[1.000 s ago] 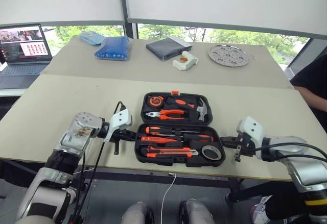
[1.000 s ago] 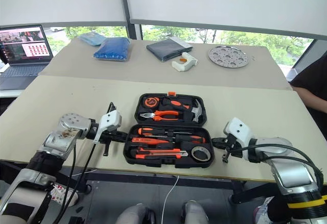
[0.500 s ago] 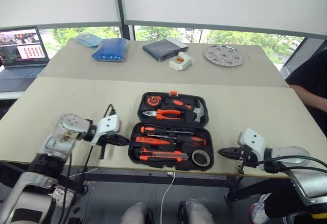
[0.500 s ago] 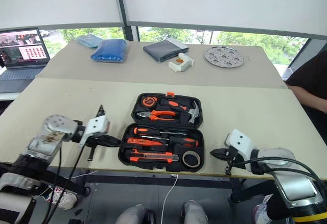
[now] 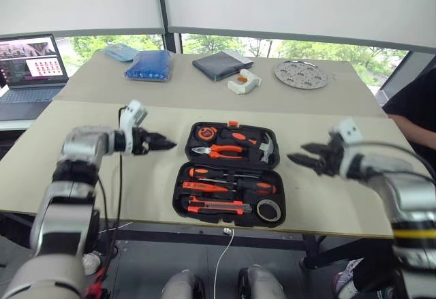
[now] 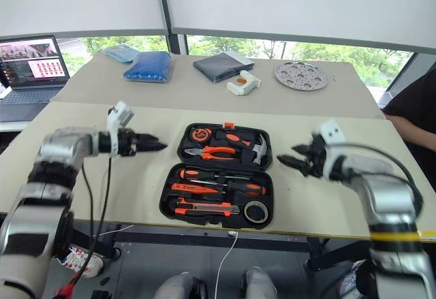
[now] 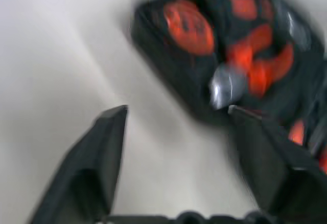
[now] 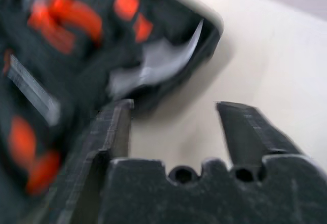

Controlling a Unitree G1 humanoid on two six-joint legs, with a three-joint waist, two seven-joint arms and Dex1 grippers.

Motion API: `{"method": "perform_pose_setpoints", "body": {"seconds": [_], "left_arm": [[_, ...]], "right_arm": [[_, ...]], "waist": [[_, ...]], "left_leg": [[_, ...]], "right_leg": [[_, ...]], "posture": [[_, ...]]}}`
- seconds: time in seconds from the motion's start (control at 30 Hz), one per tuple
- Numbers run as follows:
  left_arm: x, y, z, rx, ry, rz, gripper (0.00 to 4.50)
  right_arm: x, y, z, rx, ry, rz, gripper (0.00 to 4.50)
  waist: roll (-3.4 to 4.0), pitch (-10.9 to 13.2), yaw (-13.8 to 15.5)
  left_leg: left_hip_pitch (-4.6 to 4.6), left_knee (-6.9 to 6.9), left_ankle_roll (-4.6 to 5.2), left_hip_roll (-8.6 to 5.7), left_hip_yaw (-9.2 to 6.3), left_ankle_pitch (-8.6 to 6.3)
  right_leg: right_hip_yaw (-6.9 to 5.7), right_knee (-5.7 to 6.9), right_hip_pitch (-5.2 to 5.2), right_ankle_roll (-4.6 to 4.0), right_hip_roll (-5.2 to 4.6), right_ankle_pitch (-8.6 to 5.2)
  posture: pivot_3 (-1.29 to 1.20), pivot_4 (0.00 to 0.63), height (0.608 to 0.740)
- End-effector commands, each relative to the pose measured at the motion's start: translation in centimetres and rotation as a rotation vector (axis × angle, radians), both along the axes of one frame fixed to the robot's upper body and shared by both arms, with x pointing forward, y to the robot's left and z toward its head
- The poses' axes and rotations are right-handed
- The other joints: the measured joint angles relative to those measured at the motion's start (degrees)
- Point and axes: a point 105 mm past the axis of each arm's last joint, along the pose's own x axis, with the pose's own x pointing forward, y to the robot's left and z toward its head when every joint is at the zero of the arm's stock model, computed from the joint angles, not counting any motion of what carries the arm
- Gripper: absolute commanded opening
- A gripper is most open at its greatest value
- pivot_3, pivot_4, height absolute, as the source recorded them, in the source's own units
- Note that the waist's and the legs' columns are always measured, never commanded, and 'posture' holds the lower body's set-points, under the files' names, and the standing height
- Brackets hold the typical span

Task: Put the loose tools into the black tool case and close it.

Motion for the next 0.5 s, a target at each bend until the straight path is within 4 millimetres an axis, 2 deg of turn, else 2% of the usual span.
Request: {"method": "perform_pose_setpoints", "body": {"seconds": [0.03,0.13,0.27,0.37,0.5], "left_arm": [[1.7,-0.9,0.3,-0.047,0.029,0.116,4.46],[2.4,-2.3,-0.7,-0.007,0.04,0.138,4.46],[2.5,-2.6,-2.5,0.054,0.077,0.171,4.46],[2.4,-2.4,-3.1,0.072,0.089,0.177,3.67],[2.2,-2.1,-3.3,0.068,0.102,0.164,2.35]], "right_arm": [[2.5,-0.1,-0.1,-0.009,0.051,-0.124,4.41],[3.9,-0.5,-1.2,-0.021,0.104,-0.207,4.41],[4.4,-0.4,-2.7,-0.031,0.17,-0.239,4.41],[4.4,0.3,-3.1,-0.032,0.181,-0.221,3.64],[4.1,1.3,-3.5,-0.045,0.186,-0.184,2.41]], "waist": [[0.0,0.0,-0.1],[0.0,0.0,-0.3],[0.01,0.0,-0.5],[0.01,0.0,-0.8],[0.01,0.0,-1.1]], "left_leg": [[0.03,0.0,0.0,0.01,0.0,0.0],[-0.02,-0.24,-0.02,-0.03,0.1,0.01],[-0.26,-0.39,-0.03,-0.15,0.22,0.01],[-0.2,-0.39,-0.03,-0.14,0.23,0.01],[0.06,-0.35,-0.07,-0.11,0.24,0.01]], "right_leg": [[0.01,0.02,0.01,-0.1,0.01,0.06],[-0.07,0.16,-0.02,-0.34,0.08,0.19],[-0.1,0.01,-0.24,-0.25,0.05,0.14],[-0.1,0.0,-0.19,-0.24,0.06,0.13],[-0.09,-0.02,0.01,-0.11,0.0,0.06]], "posture": [[0.0,0.15,0.718],[0.0,0.15,0.718],[0.0,0.15,0.718],[0.0,0.15,0.718],[0.0,0.15,0.718]]}}
